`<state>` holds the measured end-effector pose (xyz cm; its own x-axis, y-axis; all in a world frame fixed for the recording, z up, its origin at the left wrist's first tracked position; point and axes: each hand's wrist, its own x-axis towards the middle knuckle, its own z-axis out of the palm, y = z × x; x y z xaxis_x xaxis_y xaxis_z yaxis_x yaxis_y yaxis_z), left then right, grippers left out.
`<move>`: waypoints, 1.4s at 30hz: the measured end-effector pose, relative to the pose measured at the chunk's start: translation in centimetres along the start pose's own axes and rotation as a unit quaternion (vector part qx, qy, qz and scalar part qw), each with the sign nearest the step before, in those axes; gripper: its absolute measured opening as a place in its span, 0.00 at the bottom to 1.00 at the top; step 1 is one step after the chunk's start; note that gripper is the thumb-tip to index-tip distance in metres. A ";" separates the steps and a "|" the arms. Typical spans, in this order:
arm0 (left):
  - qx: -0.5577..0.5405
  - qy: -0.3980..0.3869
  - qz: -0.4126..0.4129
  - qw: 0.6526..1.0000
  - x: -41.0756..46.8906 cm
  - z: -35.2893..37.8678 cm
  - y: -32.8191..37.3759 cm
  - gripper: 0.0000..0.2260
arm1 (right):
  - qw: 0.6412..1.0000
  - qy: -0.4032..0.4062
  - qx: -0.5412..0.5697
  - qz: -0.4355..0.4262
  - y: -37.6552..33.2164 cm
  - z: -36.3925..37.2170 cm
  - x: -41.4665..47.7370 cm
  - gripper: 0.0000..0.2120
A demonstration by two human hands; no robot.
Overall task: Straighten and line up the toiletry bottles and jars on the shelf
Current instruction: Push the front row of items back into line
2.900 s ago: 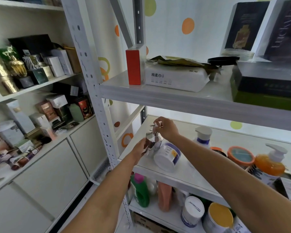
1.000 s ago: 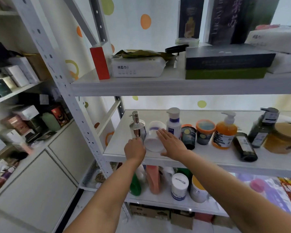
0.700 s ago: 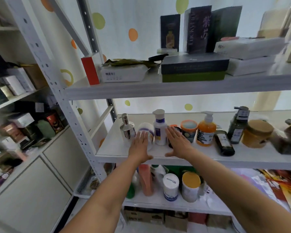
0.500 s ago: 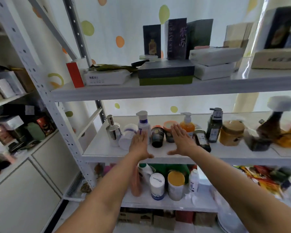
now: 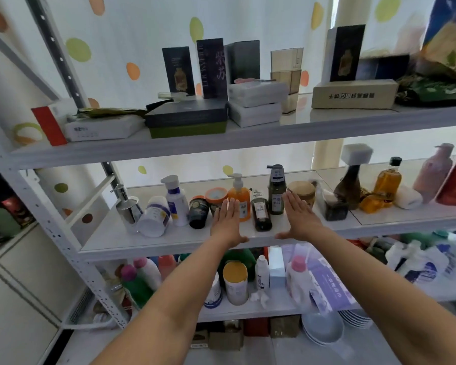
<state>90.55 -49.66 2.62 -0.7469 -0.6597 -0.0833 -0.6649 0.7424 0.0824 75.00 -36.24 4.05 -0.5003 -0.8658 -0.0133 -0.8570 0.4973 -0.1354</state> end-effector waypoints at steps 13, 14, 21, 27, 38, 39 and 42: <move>0.008 0.000 0.041 0.999 4.0 0.2 3.4 0.49 | 0.998 0.011 0.011 0.055 5.2 -0.4 0.1 0.58; 0.007 -0.002 0.042 0.999 4.1 0.2 3.9 0.48 | 0.998 0.012 0.012 0.054 5.8 -0.4 0.1 0.58; -0.007 0.017 0.067 0.998 5.8 -0.1 11.4 0.48 | 0.998 0.022 0.014 0.049 12.4 -1.9 -1.0 0.57; -0.009 0.019 0.087 0.996 7.2 1.3 23.3 0.47 | 0.998 0.019 -0.003 0.065 23.7 -3.8 -4.5 0.56; -0.011 0.005 0.170 0.985 10.4 3.4 44.3 0.47 | 0.992 -0.012 0.013 0.124 42.6 -5.7 -9.9 0.56; -0.012 0.004 0.176 0.984 10.9 3.6 45.6 0.46 | 0.991 -0.012 0.020 0.131 43.9 -5.6 -10.0 0.56; -0.015 -0.009 0.186 0.982 12.3 4.3 49.2 0.45 | 0.989 -0.015 0.028 0.148 47.4 -5.2 -10.4 0.58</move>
<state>48.69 -20.79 1.34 -0.9385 -0.3401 -0.0602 -0.3453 0.9280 0.1397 38.95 -3.43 2.96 -0.7229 -0.6852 -0.0888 -0.6657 0.7251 -0.1763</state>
